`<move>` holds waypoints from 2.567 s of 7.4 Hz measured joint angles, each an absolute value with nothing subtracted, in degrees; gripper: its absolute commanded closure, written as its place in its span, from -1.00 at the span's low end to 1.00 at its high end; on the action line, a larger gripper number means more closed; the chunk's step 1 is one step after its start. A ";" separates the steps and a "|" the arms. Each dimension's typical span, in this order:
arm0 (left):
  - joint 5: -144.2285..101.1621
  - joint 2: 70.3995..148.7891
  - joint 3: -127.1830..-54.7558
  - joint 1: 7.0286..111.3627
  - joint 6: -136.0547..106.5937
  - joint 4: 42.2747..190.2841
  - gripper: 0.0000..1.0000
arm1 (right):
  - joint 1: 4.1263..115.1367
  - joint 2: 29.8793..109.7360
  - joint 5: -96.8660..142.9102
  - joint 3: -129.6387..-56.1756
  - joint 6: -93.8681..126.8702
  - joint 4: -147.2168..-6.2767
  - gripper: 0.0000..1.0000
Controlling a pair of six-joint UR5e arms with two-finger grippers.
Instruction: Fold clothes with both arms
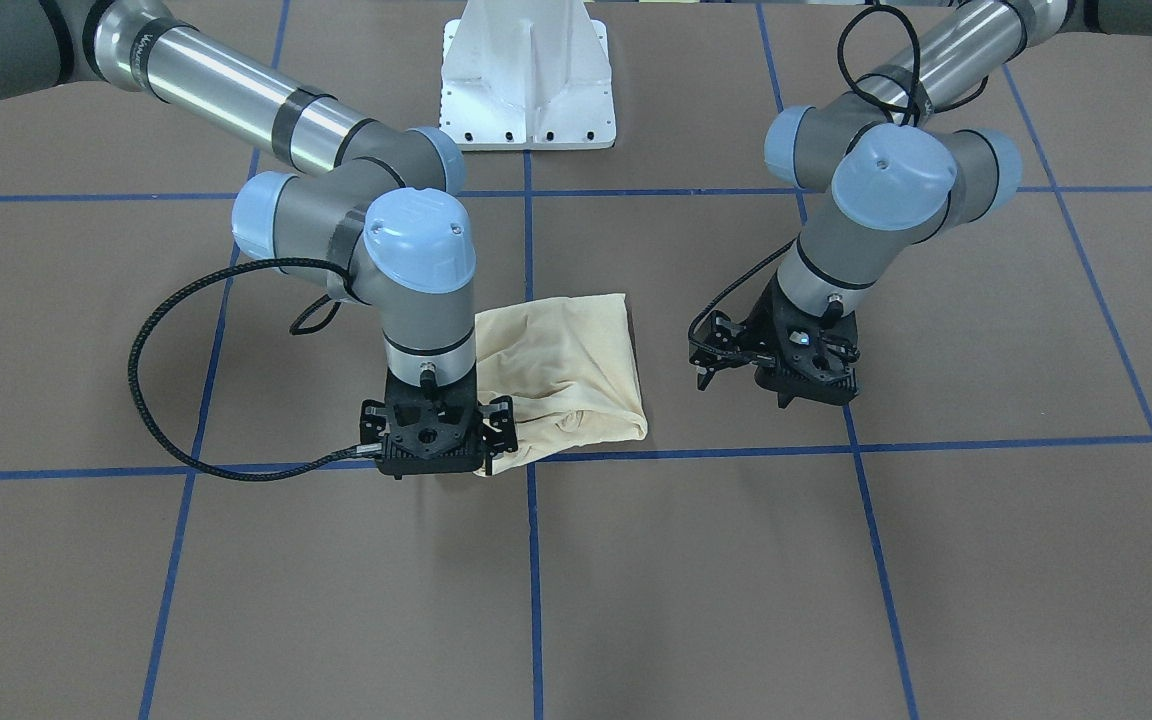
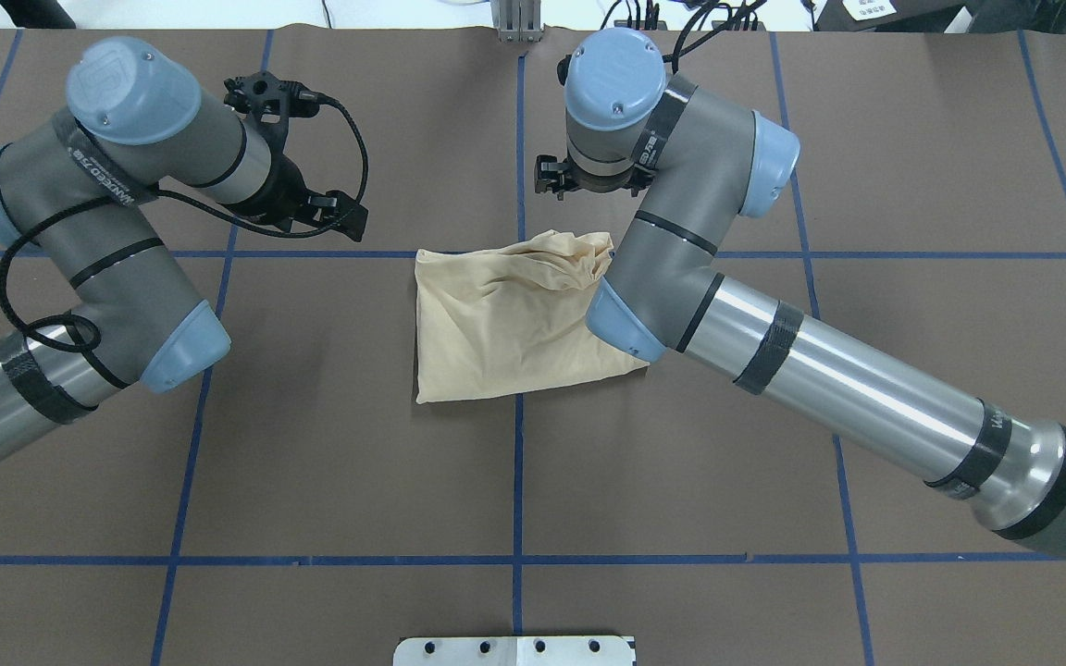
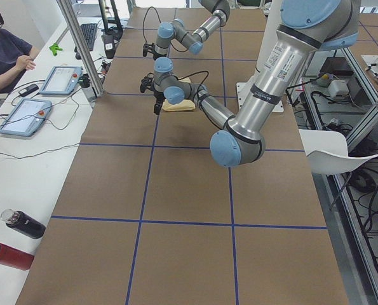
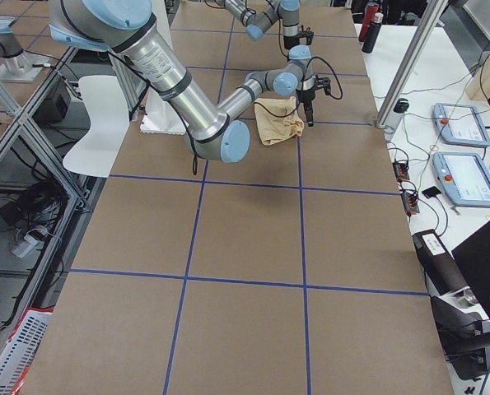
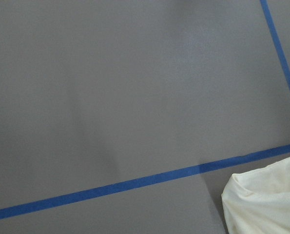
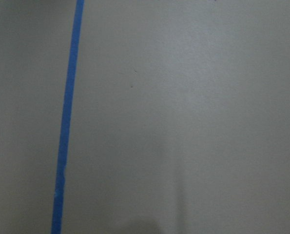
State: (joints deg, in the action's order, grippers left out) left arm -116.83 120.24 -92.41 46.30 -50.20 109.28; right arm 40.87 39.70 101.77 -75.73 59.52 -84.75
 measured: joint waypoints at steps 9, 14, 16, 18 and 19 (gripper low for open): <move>-121.27 101.62 -108.17 68.50 -7.79 92.72 -1.00 | 68.81 80.94 124.69 -103.50 14.25 -92.97 -1.00; -127.44 89.34 -105.58 81.56 0.63 93.47 -1.00 | 87.40 99.37 128.97 -104.41 -7.89 -92.81 -1.00; -133.46 85.10 -105.15 82.71 0.72 93.48 -1.00 | 88.03 99.43 128.83 -105.54 -3.44 -92.89 -1.00; -135.64 82.21 -105.00 83.54 3.30 93.52 -1.00 | 87.79 99.48 129.01 -106.03 -1.58 -92.66 -1.00; -135.88 81.35 -105.13 84.32 5.48 93.41 -1.00 | 87.28 99.53 129.14 -106.04 -1.29 -92.54 -1.00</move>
State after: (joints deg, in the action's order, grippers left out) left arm -135.88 81.35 -105.13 84.32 5.48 93.41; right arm 87.28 99.53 129.14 -106.04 -1.29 -92.54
